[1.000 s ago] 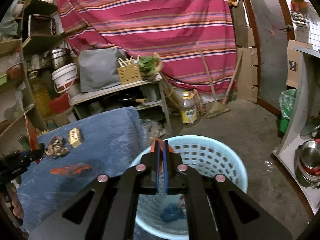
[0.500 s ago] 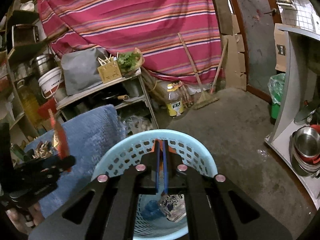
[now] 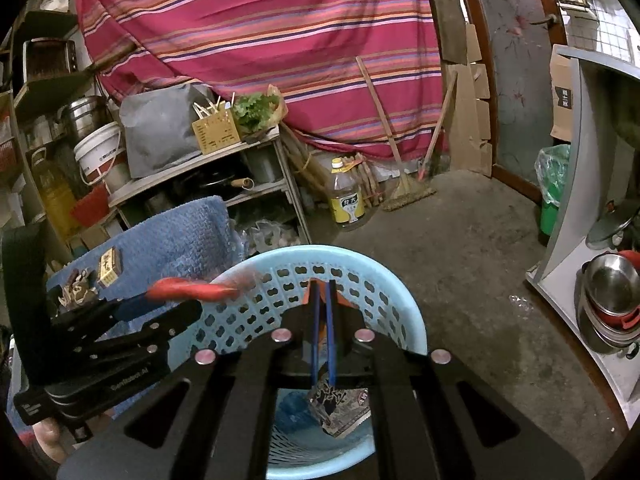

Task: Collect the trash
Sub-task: 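Carry the red bag and orange bag to the basket and open both tools, then move both tools back over the table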

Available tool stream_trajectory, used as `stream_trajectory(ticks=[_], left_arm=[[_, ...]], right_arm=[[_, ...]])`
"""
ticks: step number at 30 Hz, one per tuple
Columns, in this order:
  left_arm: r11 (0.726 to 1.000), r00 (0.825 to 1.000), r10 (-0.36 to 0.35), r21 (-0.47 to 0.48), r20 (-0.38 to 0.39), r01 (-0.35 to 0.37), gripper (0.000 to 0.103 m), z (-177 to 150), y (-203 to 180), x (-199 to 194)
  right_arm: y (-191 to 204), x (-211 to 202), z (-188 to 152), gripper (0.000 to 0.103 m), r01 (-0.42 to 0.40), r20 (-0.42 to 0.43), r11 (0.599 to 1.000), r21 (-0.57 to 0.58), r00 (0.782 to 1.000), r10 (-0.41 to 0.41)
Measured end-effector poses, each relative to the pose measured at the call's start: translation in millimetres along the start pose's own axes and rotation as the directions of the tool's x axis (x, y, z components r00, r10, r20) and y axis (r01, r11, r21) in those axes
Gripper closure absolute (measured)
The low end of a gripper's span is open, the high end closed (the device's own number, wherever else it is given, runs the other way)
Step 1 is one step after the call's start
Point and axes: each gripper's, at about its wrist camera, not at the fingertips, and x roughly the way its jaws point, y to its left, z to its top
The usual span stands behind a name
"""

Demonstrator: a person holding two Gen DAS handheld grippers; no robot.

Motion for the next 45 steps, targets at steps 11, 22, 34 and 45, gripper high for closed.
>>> stream_trajectory(ticks=[11,22,34,45], left_arm=[[0.994,0.99,0.104,-0.043,0.097,-0.101,0.009,-8.3,36.2,-48.2],[0.96,0.951,0.274,-0.098,0.142,-0.262,0.006,-28.4,115.3,-129.8],[0.877,0.878,0.46,-0.223,0.132,-0.426,0.006,-70.2,228.5,-204.8],[0.821,0.845,0.528,-0.306,0.087,-0.481,0.006,-113.0,285.5,-226.5]], right_arm=[[15.5,17.6,-6.5,0.099,0.004,-0.06,1.0,-0.024,0.998,-0.006],[48.9,44.1,-21.3,0.033,0.092,-0.126,0.992,-0.089,0.987,-0.102],[116.2,20.2,-26.4,0.017,0.07,-0.029,0.983,-0.169,0.997,-0.076],[223.2,13.7,-33.8,0.015,-0.034,0.02,0.962,-0.271,0.999,0.041]])
